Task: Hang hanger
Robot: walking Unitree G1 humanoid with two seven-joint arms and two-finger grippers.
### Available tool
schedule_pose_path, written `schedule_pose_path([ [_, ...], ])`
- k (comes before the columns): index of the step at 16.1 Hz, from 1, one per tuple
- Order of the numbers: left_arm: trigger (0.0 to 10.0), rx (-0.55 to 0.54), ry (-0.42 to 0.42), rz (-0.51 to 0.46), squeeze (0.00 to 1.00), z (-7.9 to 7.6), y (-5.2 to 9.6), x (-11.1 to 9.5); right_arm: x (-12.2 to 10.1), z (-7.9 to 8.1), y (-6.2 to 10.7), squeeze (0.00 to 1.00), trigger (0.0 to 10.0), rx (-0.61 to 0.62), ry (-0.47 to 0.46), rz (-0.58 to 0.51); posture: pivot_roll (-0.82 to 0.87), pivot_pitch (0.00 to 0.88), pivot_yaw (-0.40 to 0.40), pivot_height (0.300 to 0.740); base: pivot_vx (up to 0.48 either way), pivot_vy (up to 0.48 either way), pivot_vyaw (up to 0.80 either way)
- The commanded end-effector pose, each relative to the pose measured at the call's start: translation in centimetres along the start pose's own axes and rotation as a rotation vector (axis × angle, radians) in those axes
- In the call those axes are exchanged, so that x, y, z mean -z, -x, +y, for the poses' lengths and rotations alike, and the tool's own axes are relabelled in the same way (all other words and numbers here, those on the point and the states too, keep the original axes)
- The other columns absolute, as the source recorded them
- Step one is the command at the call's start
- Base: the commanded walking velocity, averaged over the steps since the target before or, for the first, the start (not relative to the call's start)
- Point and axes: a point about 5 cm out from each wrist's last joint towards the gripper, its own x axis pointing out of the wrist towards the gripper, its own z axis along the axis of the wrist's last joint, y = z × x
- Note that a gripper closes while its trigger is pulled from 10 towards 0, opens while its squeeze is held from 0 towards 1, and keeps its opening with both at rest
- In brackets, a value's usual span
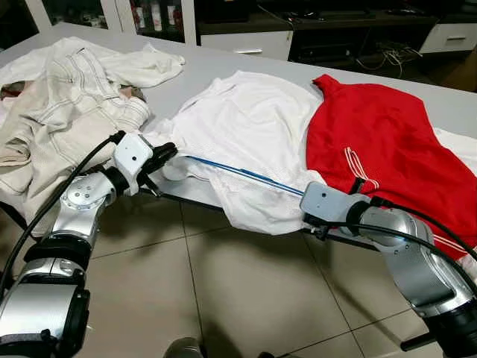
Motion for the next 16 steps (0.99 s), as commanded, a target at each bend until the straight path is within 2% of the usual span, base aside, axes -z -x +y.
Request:
schedule_pose_path([
  [1,0.0,0.021,-0.039,-0.031,0.0,0.2,-0.7,-1.1,-0.3,-0.1,-0.1,0.0,10.0,0.019,0.009,0.009,0.06,0.018,0.001,0.74,0.0,0.0,0.0],
  [4,0.0,0.027,-0.048,-0.041,0.0,0.2,-0.6,-1.3,0.1,-0.5,-0.3,0.0,10.0,0.057,-0.004,0.039,0.07,0.022,0.002,0.74,0.0,0.0,0.0],
  [10,0.0,0.025,-0.055,-0.034,0.0,0.4,-0.3,-1.2,1.7,-1.9,0.8,0.0,10.0,0.088,-0.009,0.09,0.07,0.021,0.005,0.74,0.0,0.0,0.0],
  [12,0.0,0.022,-0.05,-0.031,0.0,0.2,-0.4,-1.1,2.2,-1.9,1.2,0.0,10.0,0.095,-0.009,0.106,0.07,0.022,0.005,0.74,0.0,0.0,0.0],
  [14,0.0,0.013,-0.046,-0.023,0.0,-0.1,-0.6,-0.9,1.4,-1.4,0.8,0.0,10.0,0.094,-0.014,0.084,0.06,0.025,0.004,0.74,0.0,0.0,0.0],
  [15,5.8,0.011,-0.047,-0.022,0.0,-0.2,-0.7,-0.9,0.9,-1.3,0.6,0.0,10.0,0.104,-0.022,0.068,0.06,0.025,0.004,0.74,0.0,0.0,0.0],
  [16,8.4,0.011,-0.049,-0.024,0.0,-0.4,-0.9,-1.0,0.2,-1.3,0.4,0.0,10.0,0.116,-0.045,0.041,0.06,0.025,0.004,0.74,0.0,0.0,0.0],
])
